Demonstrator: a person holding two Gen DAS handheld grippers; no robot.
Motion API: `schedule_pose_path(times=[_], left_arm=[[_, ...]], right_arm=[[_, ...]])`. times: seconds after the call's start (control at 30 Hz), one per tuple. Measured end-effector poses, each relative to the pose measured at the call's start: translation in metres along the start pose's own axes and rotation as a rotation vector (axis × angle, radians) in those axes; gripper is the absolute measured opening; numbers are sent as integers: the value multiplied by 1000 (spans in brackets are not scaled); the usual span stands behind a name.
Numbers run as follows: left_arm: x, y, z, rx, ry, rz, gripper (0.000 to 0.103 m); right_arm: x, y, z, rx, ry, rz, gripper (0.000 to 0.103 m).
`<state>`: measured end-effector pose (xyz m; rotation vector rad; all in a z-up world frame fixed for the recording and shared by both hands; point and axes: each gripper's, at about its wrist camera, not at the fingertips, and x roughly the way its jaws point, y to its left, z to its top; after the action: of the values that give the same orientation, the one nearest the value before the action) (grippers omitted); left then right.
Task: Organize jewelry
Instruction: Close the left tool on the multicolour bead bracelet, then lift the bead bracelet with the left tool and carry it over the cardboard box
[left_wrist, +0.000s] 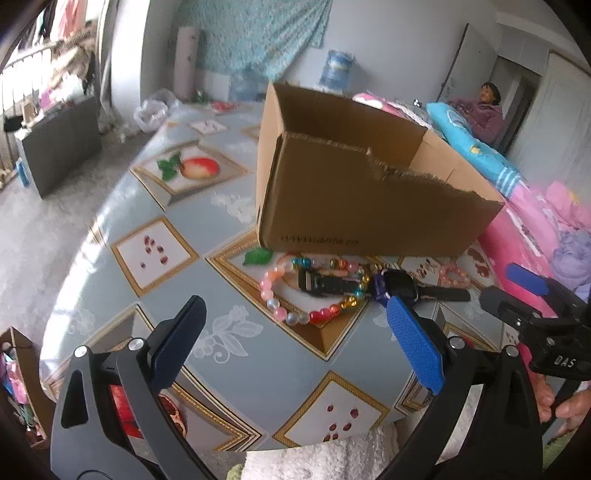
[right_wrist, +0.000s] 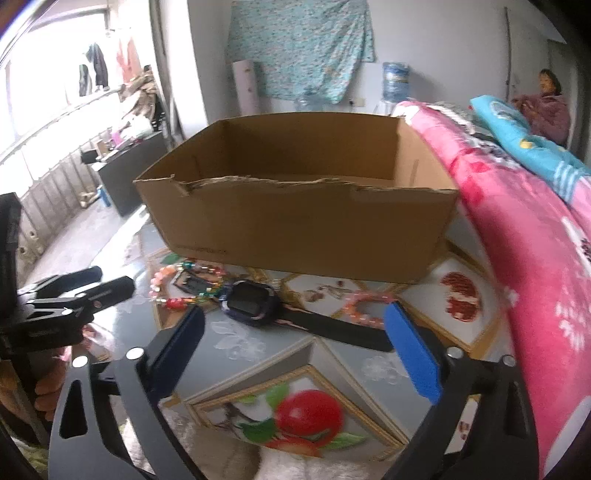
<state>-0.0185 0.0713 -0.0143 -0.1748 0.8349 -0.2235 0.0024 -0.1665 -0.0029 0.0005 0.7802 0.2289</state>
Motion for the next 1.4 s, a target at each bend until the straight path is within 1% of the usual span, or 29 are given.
schedule_pose_path(times=[0.03, 0.1, 0.23, 0.27, 0.3, 0.33, 0.4, 0.43, 0.47, 0.57, 0.67, 0.7, 0.73, 0.8, 0.83, 0.93, 1.0, 1.07, 1.2, 1.3, 1.4], left_arm=[[3, 2, 1, -4, 11, -3, 95], [7, 5, 1, -8, 4, 19, 95], [20, 5, 9, 30, -13, 127, 94], [23, 7, 11, 32, -12, 139, 94], [25, 10, 13, 31, -8, 148, 91], [29, 11, 15, 32, 0, 151, 76], [36, 16, 17, 30, 37, 130, 60], [40, 19, 19, 23, 53, 122, 55], [42, 21, 18, 20, 61, 118, 48], [50, 22, 17, 26, 102, 99, 38], [56, 17, 19, 41, 126, 81, 34], [59, 14, 21, 56, 138, 84, 33], [61, 13, 21, 65, 147, 90, 29], [68, 9, 23, 82, 178, 116, 22], [71, 7, 24, 96, 181, 141, 19], [77, -3, 26, 154, 206, 194, 18], [80, -8, 27, 176, 220, 215, 14], [83, -11, 29, 179, 233, 224, 10], [88, -9, 34, 149, 249, 230, 8], [78, -11, 42, 134, 201, 208, 8], [63, -19, 48, 117, 171, 148, 8]], right_arm=[[2, 2, 1, 0, 5, 14, 90], [8, 6, 1, 6, 20, 51, 84], [21, 14, 4, 7, 48, 103, 76], [24, 16, 4, 8, 55, 111, 75], [28, 17, 5, 10, 62, 116, 75], [31, 17, 5, 12, 69, 125, 75], [36, 19, 7, 13, 82, 133, 75], [38, 19, 7, 11, 88, 137, 75], [40, 19, 7, 8, 93, 139, 75], [44, 20, 8, -9, 97, 143, 75], [47, 18, 8, -11, 95, 150, 75], [50, 17, 8, -9, 96, 153, 75], [51, 16, 8, -6, 97, 156, 75], [54, 13, 8, -5, 98, 164, 75], [55, 12, 7, -5, 96, 167, 75], [56, 7, 6, -1, 89, 177, 75], [56, 2, 6, 9, 85, 177, 75], [55, -4, 5, 23, 80, 178, 75], [52, -17, 3, 55, 66, 176, 75], [46, -22, 1, 64, 56, 171, 75], [42, -26, -3, 73, 46, 164, 75]])
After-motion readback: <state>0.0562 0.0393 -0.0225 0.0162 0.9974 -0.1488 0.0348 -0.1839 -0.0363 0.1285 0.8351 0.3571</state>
